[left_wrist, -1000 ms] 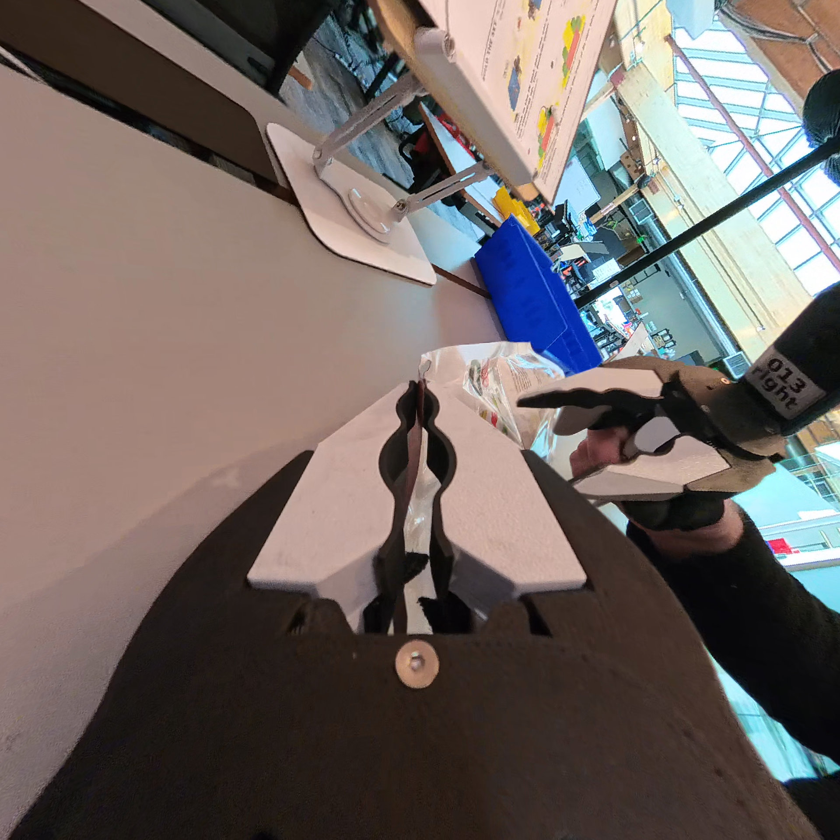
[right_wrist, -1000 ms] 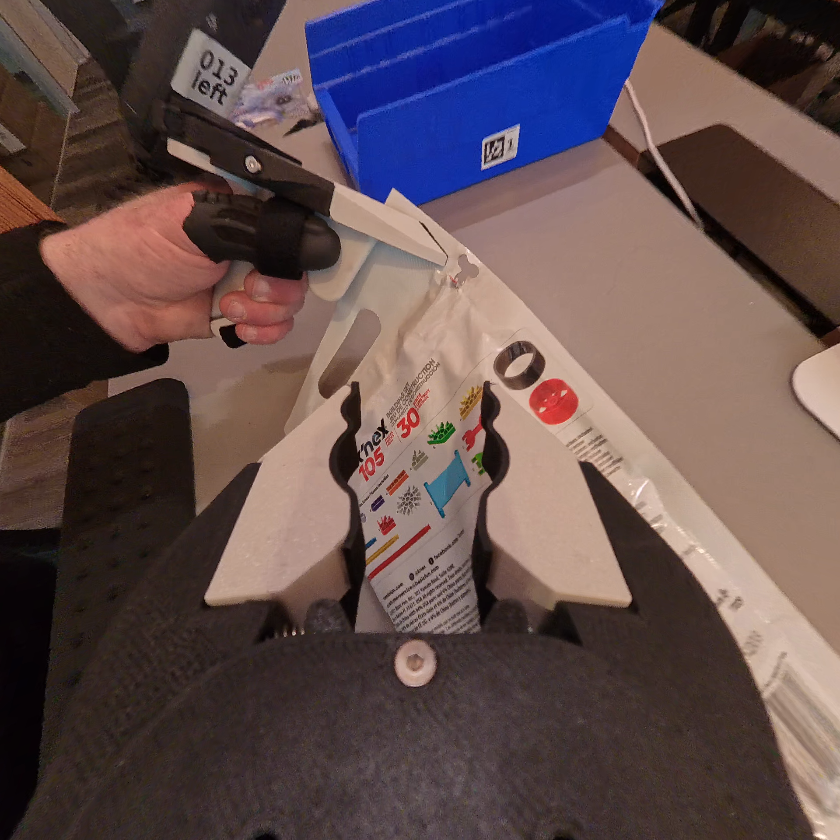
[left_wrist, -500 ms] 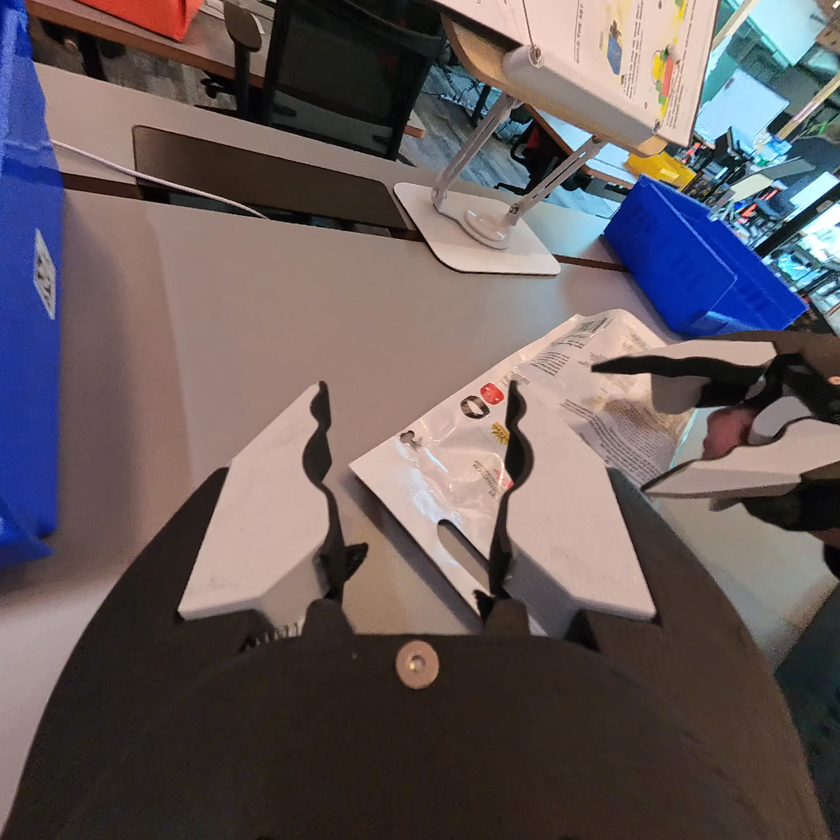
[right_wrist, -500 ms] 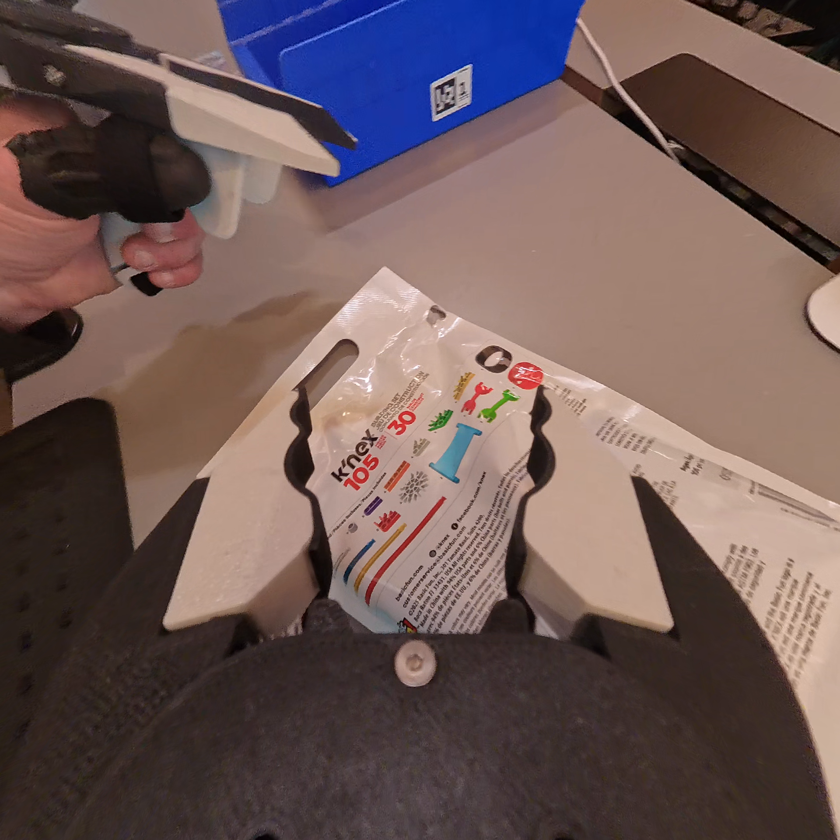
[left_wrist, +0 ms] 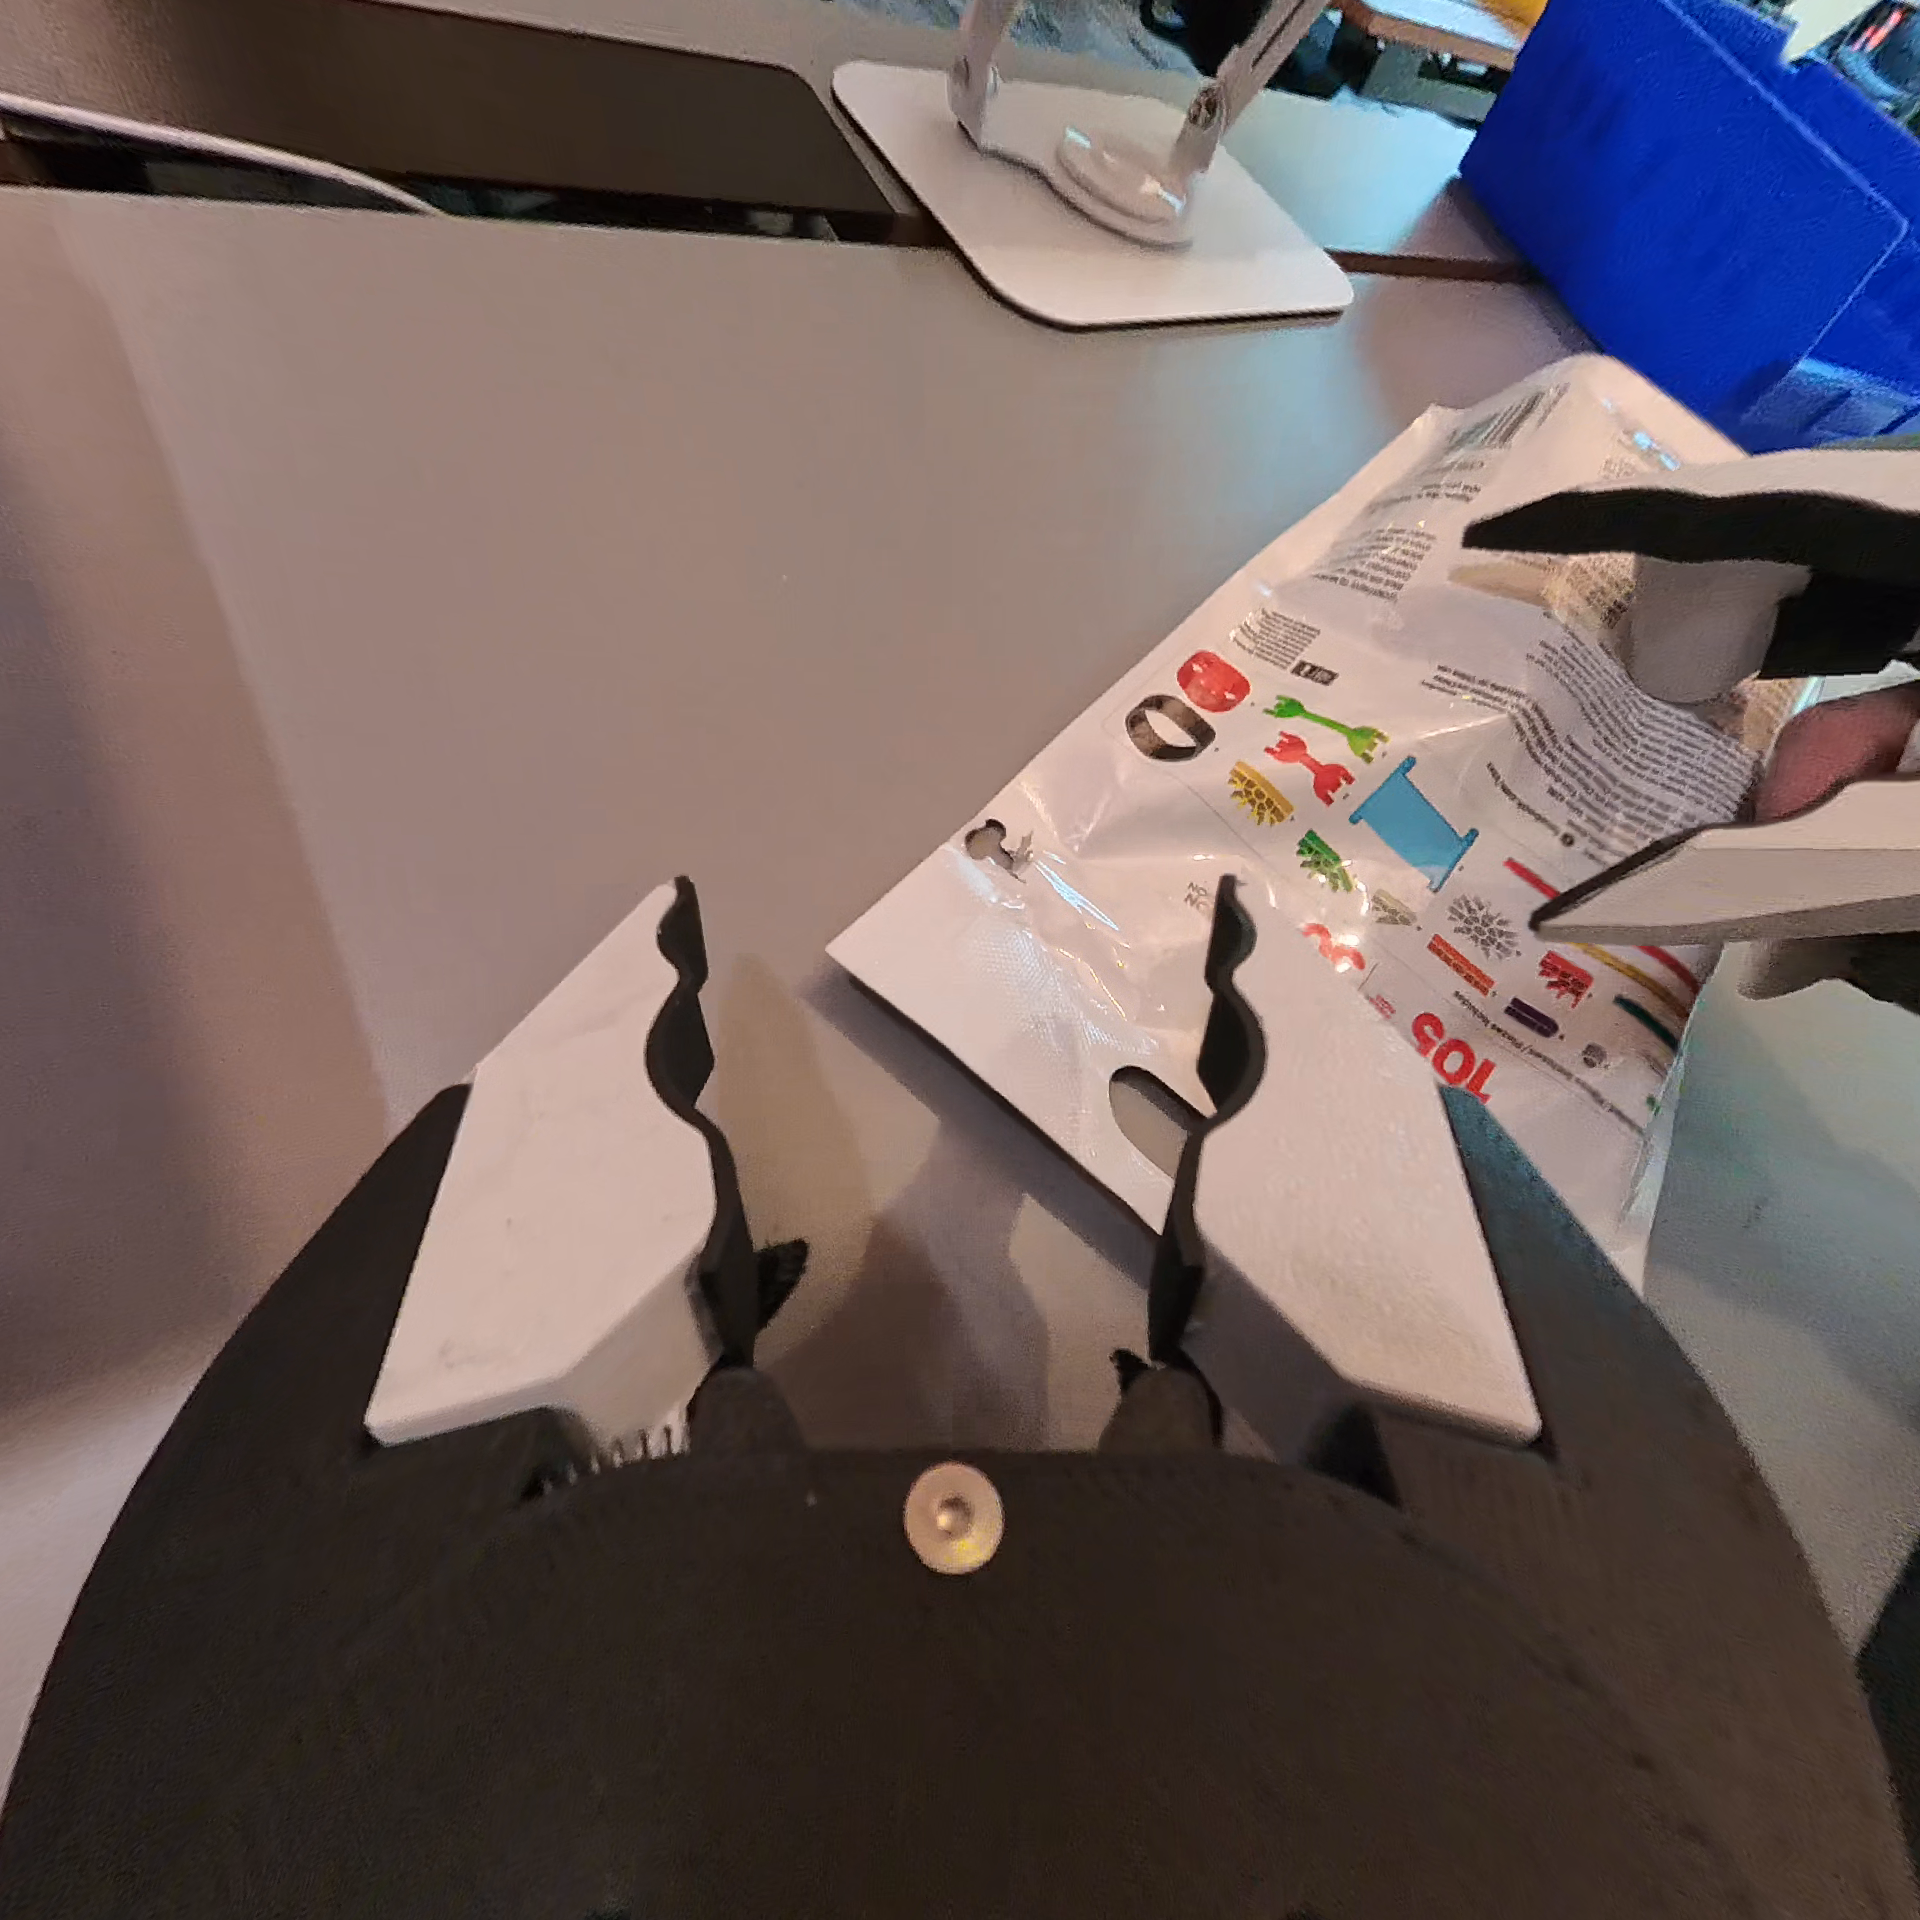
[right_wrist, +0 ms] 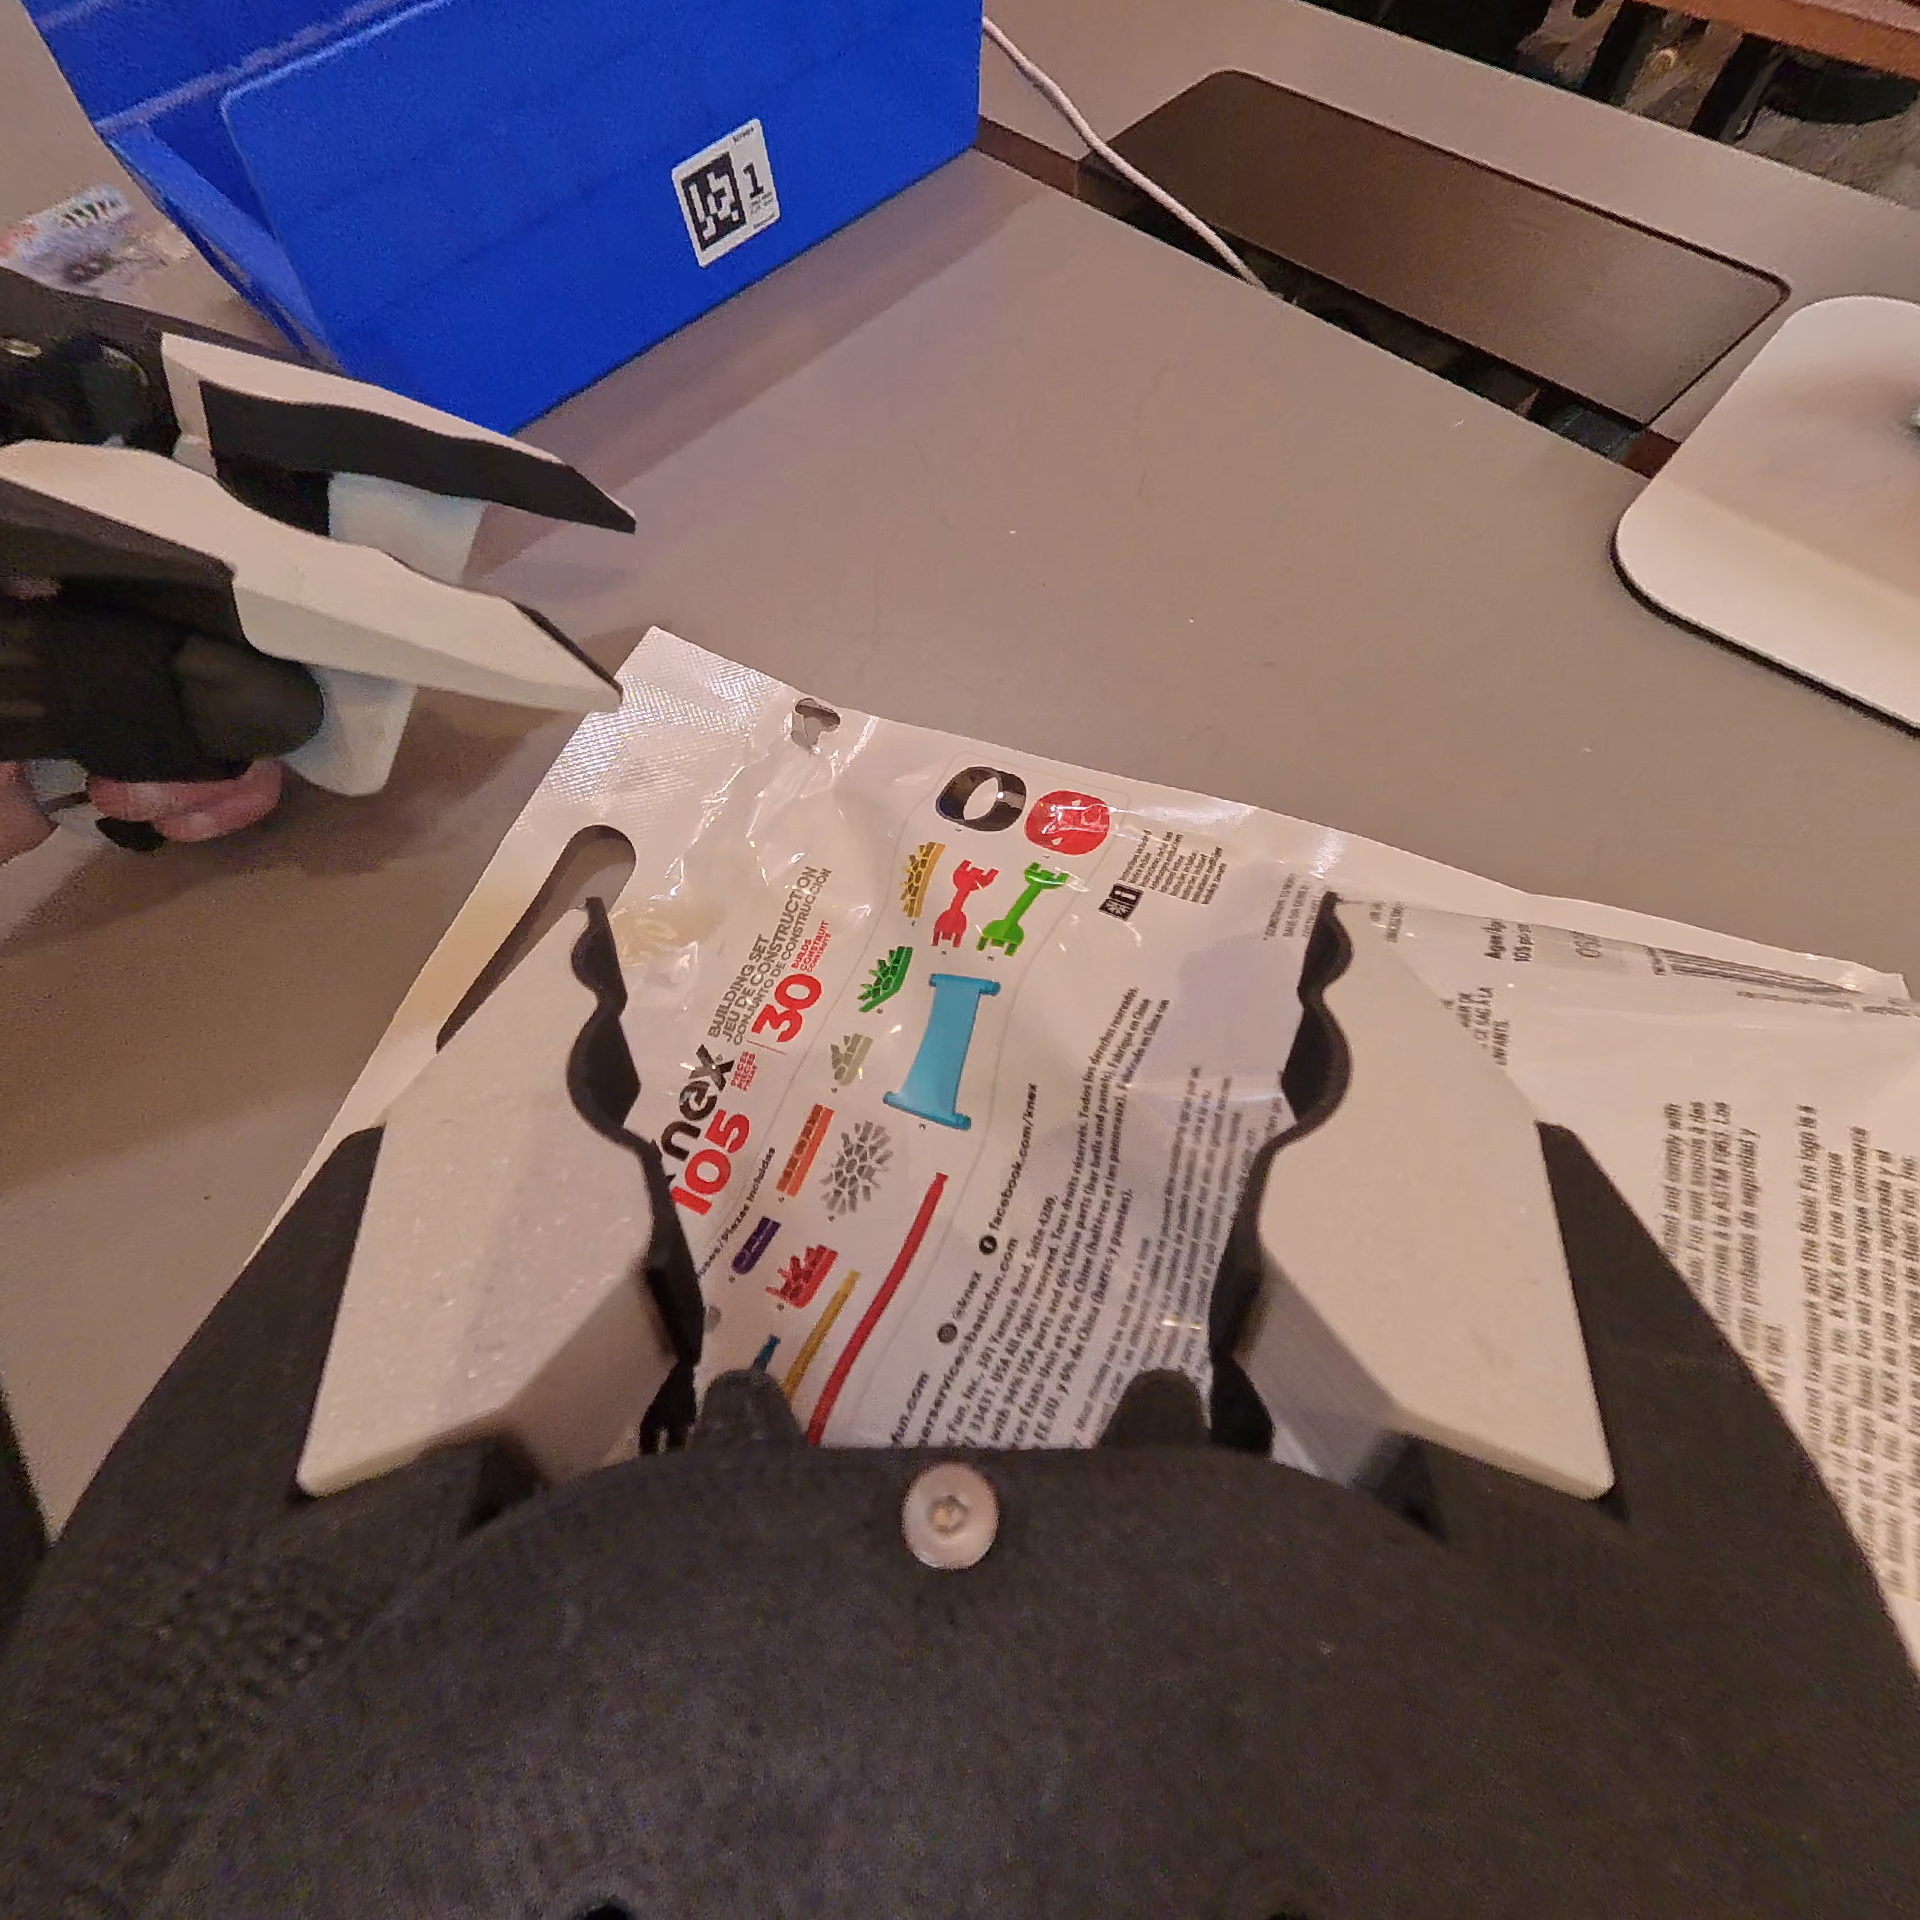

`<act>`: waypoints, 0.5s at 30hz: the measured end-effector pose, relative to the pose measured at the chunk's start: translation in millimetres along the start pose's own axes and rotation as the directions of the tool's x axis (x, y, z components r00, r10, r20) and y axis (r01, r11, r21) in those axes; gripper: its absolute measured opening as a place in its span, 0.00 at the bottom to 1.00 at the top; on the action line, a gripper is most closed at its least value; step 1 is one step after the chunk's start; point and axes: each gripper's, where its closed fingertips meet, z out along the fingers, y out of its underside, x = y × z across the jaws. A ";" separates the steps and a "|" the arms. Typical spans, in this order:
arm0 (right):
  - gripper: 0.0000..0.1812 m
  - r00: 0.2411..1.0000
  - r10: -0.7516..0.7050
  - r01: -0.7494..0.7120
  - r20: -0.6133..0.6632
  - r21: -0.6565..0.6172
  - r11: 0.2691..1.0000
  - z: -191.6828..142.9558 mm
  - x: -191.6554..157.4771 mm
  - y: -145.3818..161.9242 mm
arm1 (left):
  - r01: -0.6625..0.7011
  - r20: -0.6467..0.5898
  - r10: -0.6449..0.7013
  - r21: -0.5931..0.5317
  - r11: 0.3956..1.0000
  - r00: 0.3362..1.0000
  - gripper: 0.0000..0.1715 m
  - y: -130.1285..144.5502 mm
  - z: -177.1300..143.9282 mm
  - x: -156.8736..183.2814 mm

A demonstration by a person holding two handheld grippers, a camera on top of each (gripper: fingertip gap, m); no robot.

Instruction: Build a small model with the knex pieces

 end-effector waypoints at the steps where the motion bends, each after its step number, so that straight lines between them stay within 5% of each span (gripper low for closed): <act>1: 0.71 1.000 -0.009 0.009 -0.011 -0.007 1.000 2.9 -0.9 1.2 | -0.002 -0.011 0.002 -0.009 1.000 1.000 0.55 3.7 3.3 2.1; 15: 0.75 0.984 -0.158 0.153 -0.083 -0.063 0.986 29.7 -8.8 13.7 | -0.011 -0.052 0.011 0.005 1.000 0.999 0.45 5.0 5.3 6.4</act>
